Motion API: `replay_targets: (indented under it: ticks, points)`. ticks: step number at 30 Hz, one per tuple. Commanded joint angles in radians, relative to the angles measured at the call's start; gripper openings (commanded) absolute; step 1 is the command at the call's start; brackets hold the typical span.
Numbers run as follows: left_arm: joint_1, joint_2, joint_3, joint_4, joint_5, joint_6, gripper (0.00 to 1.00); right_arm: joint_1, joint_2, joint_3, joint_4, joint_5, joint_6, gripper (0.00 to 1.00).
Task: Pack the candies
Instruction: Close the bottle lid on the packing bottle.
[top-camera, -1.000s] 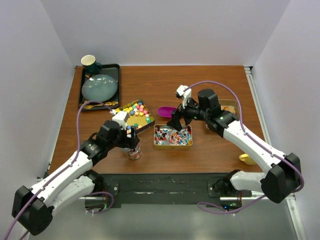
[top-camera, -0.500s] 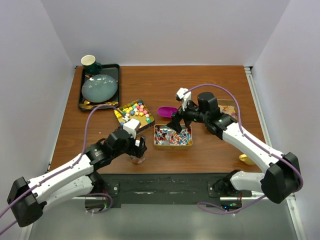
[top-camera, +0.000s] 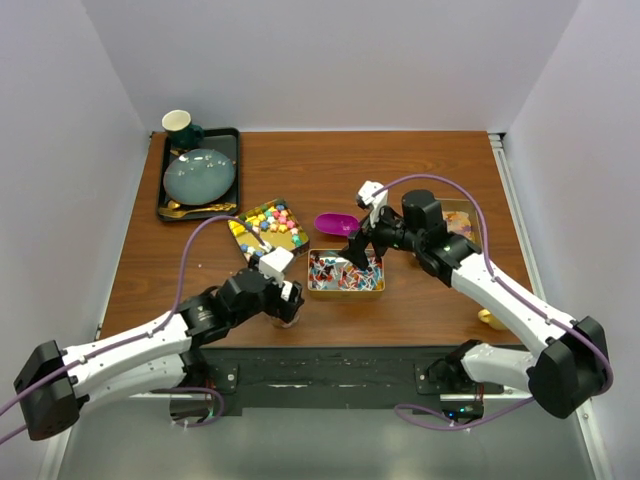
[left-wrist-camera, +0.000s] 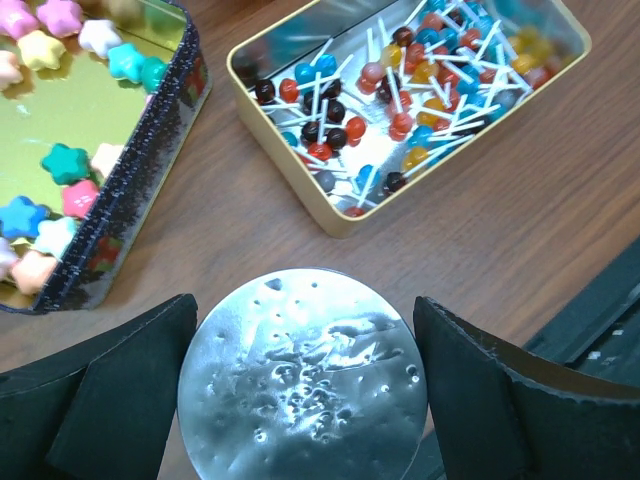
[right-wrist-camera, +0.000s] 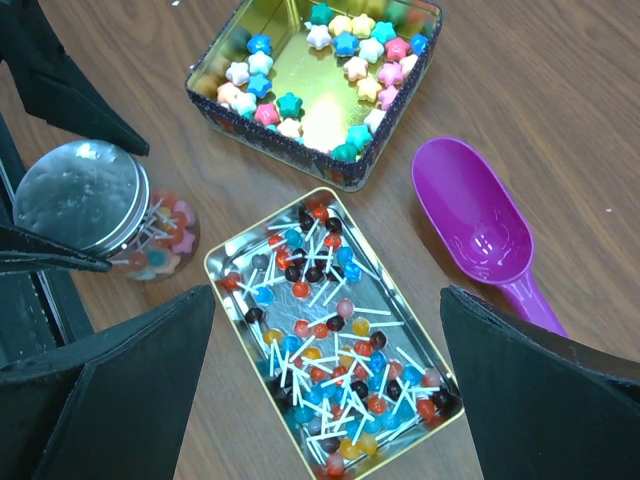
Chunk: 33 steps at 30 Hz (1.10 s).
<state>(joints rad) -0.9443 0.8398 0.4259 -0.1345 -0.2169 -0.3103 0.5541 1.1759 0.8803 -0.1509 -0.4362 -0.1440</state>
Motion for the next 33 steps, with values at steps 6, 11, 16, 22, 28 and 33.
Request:
replay_targets:
  ticks: [6, 11, 16, 22, 28, 33]
  points:
    - [-0.005, 0.1, 0.028, 0.088, -0.022, 0.117, 0.99, -0.008, -0.025, -0.026, 0.057, 0.036, -0.014, 0.99]
    - [-0.008, 0.09, 0.03, 0.098, 0.013, 0.131, 1.0, -0.008, -0.019, -0.024, 0.065, 0.044, -0.006, 0.99]
    - [-0.007, 0.067, 0.053, 0.079, -0.009, 0.125, 1.0, -0.008, -0.012, -0.021, 0.085, 0.062, 0.055, 0.99]
    - [-0.008, 0.047, 0.067, 0.026, 0.037, 0.123, 1.0, -0.006, 0.079, -0.015, 0.206, -0.151, 0.234, 0.99]
    - [-0.008, 0.044, 0.088, 0.015, 0.033, 0.125, 1.0, 0.036, 0.146, 0.009, 0.24, -0.176, 0.192, 0.99]
    - [-0.007, 0.03, 0.148, -0.004, 0.033, 0.138, 1.0, 0.038, 0.18, 0.005, 0.252, -0.145, 0.201, 0.99]
